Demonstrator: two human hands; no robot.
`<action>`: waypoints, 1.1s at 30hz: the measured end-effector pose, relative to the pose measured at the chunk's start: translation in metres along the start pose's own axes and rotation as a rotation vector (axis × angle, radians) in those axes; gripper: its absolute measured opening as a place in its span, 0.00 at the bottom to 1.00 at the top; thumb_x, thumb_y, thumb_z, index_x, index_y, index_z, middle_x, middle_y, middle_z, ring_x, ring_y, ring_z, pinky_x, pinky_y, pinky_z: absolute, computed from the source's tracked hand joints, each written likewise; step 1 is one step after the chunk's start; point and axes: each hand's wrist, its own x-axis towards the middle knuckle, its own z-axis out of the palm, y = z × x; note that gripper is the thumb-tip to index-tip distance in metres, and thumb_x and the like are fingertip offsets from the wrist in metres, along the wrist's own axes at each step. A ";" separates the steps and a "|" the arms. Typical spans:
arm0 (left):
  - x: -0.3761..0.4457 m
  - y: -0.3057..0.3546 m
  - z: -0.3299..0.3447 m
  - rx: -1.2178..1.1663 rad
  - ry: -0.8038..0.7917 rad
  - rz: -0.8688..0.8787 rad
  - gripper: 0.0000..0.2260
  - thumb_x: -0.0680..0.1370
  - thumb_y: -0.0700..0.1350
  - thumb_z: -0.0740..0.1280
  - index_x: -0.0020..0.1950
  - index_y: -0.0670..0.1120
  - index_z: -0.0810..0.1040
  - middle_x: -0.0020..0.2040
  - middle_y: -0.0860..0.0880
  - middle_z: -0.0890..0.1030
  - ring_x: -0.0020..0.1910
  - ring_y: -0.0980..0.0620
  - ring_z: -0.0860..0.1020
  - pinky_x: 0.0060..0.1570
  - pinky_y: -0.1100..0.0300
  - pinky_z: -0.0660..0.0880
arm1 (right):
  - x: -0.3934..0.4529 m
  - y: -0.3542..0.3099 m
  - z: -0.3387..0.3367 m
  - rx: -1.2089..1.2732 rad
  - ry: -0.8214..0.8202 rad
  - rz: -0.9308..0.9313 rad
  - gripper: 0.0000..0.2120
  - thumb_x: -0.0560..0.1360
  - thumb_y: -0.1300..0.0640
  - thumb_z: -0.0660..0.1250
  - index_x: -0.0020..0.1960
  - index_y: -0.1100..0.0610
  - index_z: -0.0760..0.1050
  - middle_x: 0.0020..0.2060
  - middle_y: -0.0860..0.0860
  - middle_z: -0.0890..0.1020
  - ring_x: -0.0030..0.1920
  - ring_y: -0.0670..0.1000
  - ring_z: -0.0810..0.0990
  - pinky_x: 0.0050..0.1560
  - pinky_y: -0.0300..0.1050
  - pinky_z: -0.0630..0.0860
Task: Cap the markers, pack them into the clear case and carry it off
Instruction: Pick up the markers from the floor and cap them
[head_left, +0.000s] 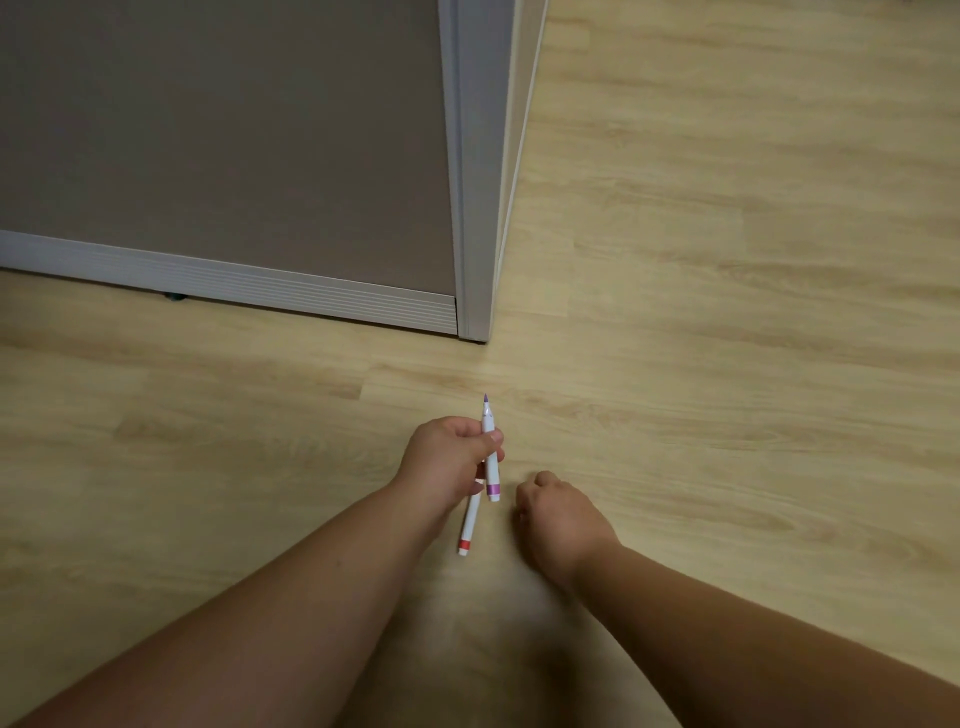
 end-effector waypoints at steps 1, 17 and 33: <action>-0.001 0.000 -0.001 -0.001 -0.003 0.000 0.02 0.77 0.43 0.71 0.46 0.46 0.82 0.41 0.47 0.85 0.38 0.50 0.82 0.41 0.55 0.79 | -0.001 -0.002 -0.003 0.081 0.015 0.030 0.06 0.78 0.56 0.59 0.48 0.54 0.75 0.47 0.52 0.76 0.45 0.52 0.76 0.43 0.42 0.72; -0.014 0.018 -0.009 -0.030 -0.098 0.044 0.07 0.77 0.44 0.71 0.51 0.43 0.82 0.41 0.46 0.86 0.38 0.48 0.82 0.42 0.54 0.77 | -0.027 -0.016 -0.086 0.964 0.078 0.164 0.06 0.68 0.63 0.74 0.40 0.55 0.80 0.33 0.51 0.80 0.34 0.49 0.76 0.39 0.48 0.74; -0.035 0.018 0.003 0.260 -0.235 0.074 0.05 0.78 0.44 0.69 0.51 0.48 0.84 0.44 0.50 0.87 0.42 0.54 0.83 0.36 0.64 0.76 | -0.003 -0.023 -0.132 1.195 0.232 0.204 0.07 0.72 0.66 0.72 0.47 0.57 0.78 0.38 0.55 0.82 0.37 0.50 0.79 0.38 0.45 0.74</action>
